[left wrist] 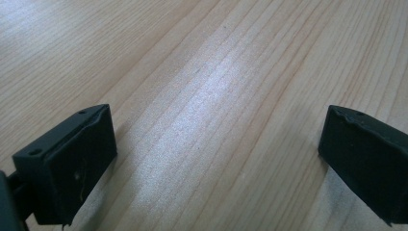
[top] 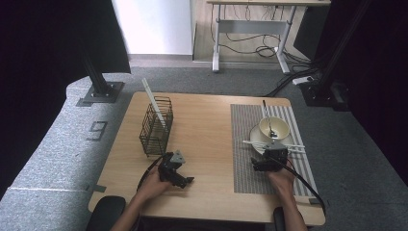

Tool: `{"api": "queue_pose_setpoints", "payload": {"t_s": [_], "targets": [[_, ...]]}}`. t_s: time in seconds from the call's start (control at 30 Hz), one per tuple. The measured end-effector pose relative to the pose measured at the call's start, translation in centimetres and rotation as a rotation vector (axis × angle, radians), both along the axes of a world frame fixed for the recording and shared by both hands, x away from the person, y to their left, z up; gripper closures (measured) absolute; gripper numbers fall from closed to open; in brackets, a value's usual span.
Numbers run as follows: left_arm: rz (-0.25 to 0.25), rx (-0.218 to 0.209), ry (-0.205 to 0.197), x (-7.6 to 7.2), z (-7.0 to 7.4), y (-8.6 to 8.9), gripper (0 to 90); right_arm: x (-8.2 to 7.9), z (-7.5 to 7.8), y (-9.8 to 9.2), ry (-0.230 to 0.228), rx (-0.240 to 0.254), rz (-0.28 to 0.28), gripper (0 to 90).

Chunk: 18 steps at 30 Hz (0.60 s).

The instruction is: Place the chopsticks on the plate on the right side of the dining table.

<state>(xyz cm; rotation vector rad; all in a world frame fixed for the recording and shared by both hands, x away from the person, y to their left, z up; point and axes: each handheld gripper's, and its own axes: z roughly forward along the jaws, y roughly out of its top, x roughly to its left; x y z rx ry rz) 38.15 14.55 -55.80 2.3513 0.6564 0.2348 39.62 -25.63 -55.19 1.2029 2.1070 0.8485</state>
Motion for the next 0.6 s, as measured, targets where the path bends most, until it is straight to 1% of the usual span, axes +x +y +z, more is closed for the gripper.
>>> {"api": "queue_pose_setpoints", "payload": {"t_s": [0.27,0.5,0.6], "targets": [[0.0,0.001,0.0,0.0,0.0,0.0,0.0,0.3,-0.1,-1.1,0.009,0.023,-0.026,0.0],[0.0,0.001,0.0,0.0,0.0,0.0,0.0,0.6,-0.2,-1.2,0.002,0.009,-0.023,0.0],[0.0,0.001,0.0,0.0,0.0,0.0,0.0,0.6,-0.1,-1.3,0.0,0.01,-0.024,0.0]]}}
